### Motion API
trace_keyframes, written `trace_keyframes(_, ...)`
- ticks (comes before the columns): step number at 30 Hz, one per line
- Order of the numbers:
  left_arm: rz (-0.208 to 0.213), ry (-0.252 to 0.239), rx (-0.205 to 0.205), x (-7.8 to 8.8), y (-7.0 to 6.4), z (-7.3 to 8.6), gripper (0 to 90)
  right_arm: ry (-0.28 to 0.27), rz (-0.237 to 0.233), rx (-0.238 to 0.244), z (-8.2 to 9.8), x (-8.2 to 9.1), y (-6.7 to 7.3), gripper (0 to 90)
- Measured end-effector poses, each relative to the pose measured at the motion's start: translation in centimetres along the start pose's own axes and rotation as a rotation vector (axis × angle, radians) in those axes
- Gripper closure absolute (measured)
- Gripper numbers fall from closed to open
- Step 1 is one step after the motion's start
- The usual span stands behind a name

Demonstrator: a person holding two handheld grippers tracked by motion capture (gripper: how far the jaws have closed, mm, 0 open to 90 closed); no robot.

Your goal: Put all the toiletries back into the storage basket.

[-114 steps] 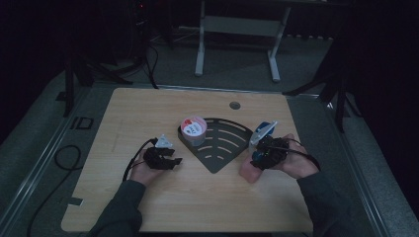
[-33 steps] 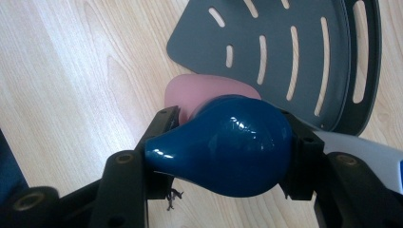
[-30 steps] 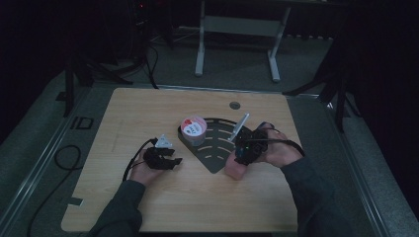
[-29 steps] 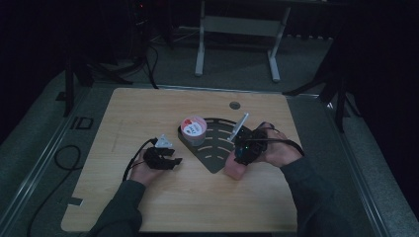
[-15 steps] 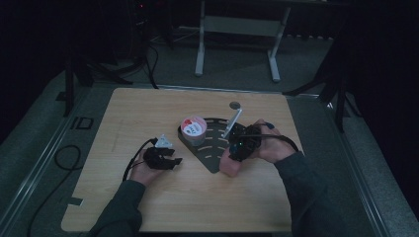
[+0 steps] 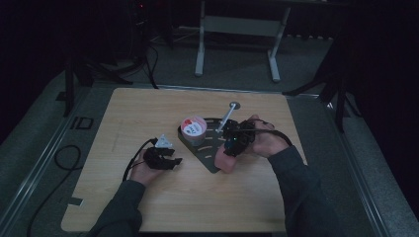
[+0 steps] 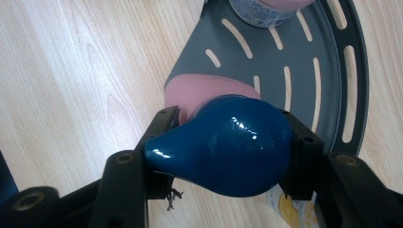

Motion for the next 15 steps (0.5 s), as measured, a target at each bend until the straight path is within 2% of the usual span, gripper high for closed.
trace_keyframes(10, 0.0, 0.001, 0.0, 0.0, 0.0, 0.0, 47.5, 0.002, 0.008, -0.012, -1.1, -0.2, -0.7, 47.5)
trace_keyframes(15, 0.0, 0.001, -0.001, 0.0, 0.0, 0.0, 47.5, -0.014, 0.01, -0.033, -1.8, -0.1, -1.2, 47.4)
Point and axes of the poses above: each handheld gripper's, and its own axes: x roughly backward along the jaws, z roughly out of its underside, y roughly to its left, the point moved 8 cm from there along -x, roughly forward along the jaws, and after that the axes turned 9 degrees about -z, right-handed, at the moved point
